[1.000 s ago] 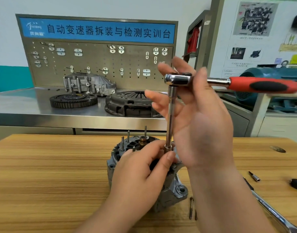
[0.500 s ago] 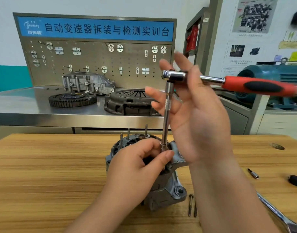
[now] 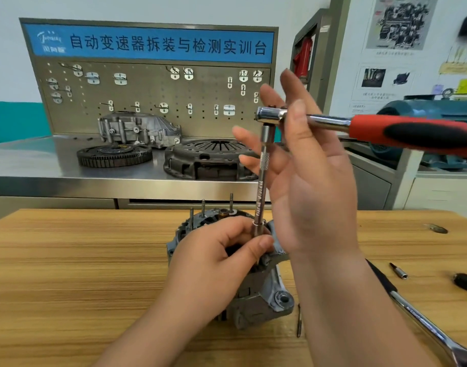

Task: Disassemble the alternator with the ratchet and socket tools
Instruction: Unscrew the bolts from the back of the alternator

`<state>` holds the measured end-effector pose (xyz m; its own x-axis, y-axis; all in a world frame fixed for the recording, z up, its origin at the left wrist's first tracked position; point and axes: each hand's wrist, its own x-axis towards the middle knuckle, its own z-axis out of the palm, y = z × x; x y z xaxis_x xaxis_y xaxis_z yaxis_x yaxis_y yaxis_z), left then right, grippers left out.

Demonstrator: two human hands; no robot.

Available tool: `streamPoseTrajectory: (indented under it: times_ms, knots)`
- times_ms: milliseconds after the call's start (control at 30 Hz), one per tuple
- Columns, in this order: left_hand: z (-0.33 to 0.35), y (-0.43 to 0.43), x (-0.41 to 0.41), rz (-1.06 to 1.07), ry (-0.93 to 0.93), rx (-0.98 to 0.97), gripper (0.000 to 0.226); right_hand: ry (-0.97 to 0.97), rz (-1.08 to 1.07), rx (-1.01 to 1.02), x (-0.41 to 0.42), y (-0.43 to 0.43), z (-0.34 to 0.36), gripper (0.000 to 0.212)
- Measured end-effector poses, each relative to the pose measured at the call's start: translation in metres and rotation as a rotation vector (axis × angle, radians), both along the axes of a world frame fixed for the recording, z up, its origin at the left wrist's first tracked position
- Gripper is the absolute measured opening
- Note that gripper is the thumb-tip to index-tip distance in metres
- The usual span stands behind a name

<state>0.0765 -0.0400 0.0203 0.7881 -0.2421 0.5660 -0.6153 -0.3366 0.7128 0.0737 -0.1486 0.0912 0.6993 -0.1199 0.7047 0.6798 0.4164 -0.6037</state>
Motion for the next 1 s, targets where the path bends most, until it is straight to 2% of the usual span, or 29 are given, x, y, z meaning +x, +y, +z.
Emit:
streamPoseTrajectory:
  times_ms: [167,300,333,400,500,633,767,833,900,1000]
  knots:
    - [0.0018,0.0015,-0.0009,-0.053,0.005,0.04,0.015,0.16,0.117,0.018,0.0012,-0.0035,0.0007,0.042]
    - [0.0019,0.0011,-0.0001,-0.057,0.072,-0.033,0.01,0.008,-0.025,-0.034,0.0002,-0.0003,0.0006,0.02]
    - [0.0021,0.0009,-0.0001,-0.05,0.072,-0.042,0.008,-0.036,-0.058,-0.054,0.0,0.0004,0.0001,0.021]
    - [0.0024,0.0009,-0.0001,-0.03,0.054,-0.032,0.009,-0.061,-0.054,-0.048,0.0003,0.0006,-0.0002,0.026]
    - [0.0021,0.0017,-0.0002,-0.047,0.027,-0.011,0.013,0.006,0.073,0.011,0.0008,-0.0017,0.0003,0.028]
    - [0.0028,0.002,-0.0021,-0.047,0.01,0.056,0.014,0.123,0.126,0.022,0.0031,-0.0051,-0.0004,0.047]
    - [0.0038,0.0005,-0.002,-0.041,0.043,0.027,0.012,-0.006,-0.047,-0.048,0.0019,-0.0002,-0.0001,0.029]
    - [0.004,-0.0001,-0.0013,-0.036,0.064,-0.007,0.01,-0.1,-0.116,-0.081,0.0009,0.0012,0.0002,0.03]
    - [0.0034,0.0003,-0.001,-0.025,0.062,-0.016,0.009,-0.112,-0.108,-0.064,0.0017,0.0011,0.0004,0.032]
    - [0.0033,0.0009,-0.0017,-0.023,0.021,0.006,0.011,-0.007,0.041,0.004,0.0022,-0.0007,0.001,0.03]
